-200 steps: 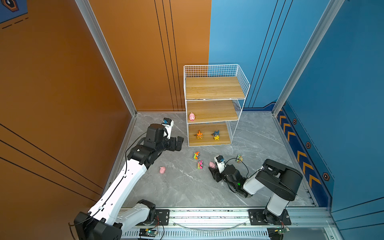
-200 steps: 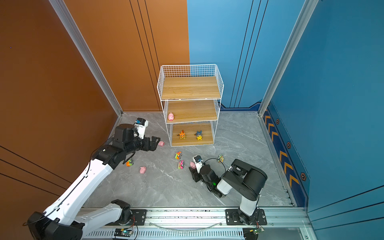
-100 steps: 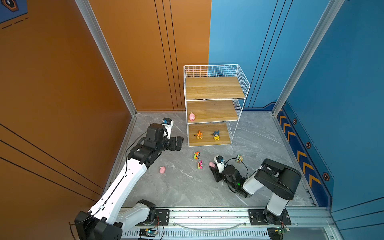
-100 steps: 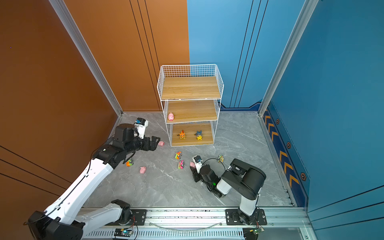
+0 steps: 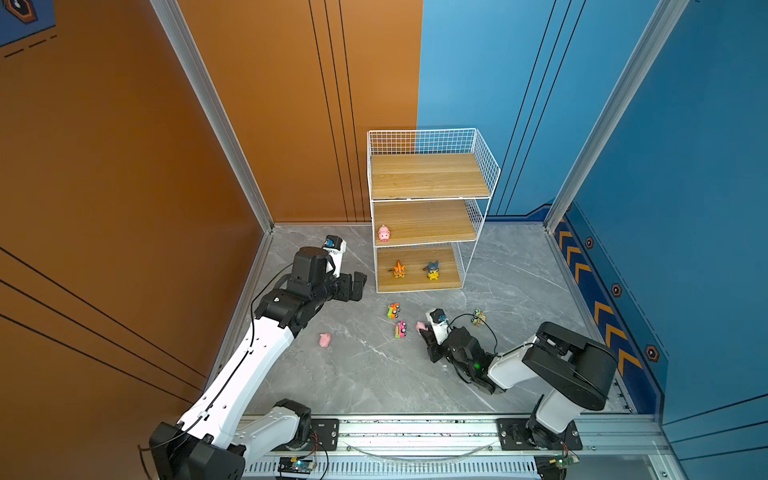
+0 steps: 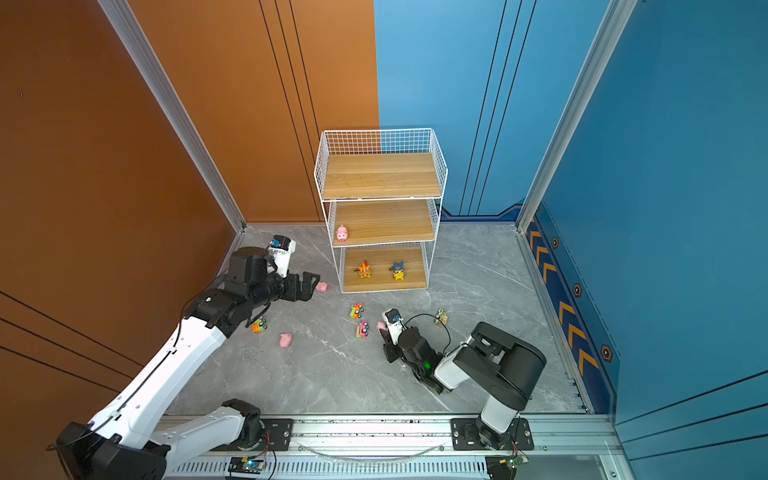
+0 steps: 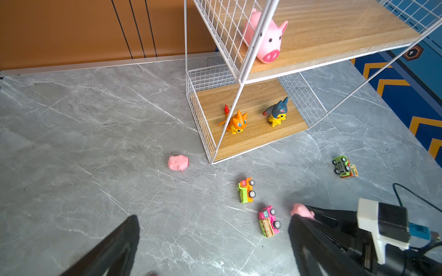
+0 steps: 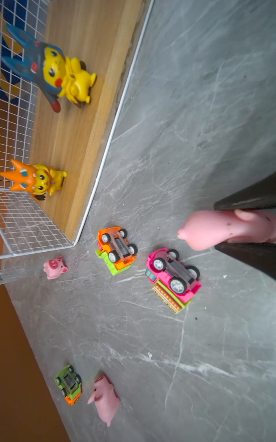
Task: Place and organize the plastic toys onto the shelf
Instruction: 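Carry the pink pig with the right gripper up to the middle shelf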
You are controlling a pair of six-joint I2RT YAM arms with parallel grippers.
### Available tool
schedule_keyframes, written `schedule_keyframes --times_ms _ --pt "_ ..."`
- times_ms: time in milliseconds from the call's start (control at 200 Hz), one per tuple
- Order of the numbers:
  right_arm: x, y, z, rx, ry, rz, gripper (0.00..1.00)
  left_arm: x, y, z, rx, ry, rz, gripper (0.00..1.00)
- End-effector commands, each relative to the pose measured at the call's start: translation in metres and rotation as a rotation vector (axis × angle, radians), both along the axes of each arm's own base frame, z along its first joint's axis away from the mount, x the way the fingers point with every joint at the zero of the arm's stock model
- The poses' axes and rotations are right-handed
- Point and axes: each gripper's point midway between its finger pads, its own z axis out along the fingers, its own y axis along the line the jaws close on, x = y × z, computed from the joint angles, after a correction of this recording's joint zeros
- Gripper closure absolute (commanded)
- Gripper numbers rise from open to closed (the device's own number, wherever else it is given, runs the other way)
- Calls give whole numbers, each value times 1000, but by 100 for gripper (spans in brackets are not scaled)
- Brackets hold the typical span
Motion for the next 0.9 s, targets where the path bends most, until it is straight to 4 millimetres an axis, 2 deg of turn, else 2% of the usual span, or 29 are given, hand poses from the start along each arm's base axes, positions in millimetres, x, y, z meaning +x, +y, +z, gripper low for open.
schedule_keyframes --times_ms 0,105,230,476,676,896 --pt "2 1 17 -36 -12 -6 77 1 0 1 -24 0 3 2" --pt "5 3 42 -46 -19 -4 77 1 0 1 -28 0 3 2" --pt "14 5 83 -44 -44 -30 76 1 0 2 -37 2 3 2" --pt "57 17 170 -42 -89 -138 76 1 4 5 -46 -3 16 2" --pt "91 30 212 -43 -104 -224 76 0 5 5 -47 -5 18 2" --pt "117 46 234 0 -131 -290 76 -1 12 8 -45 -18 38 2"
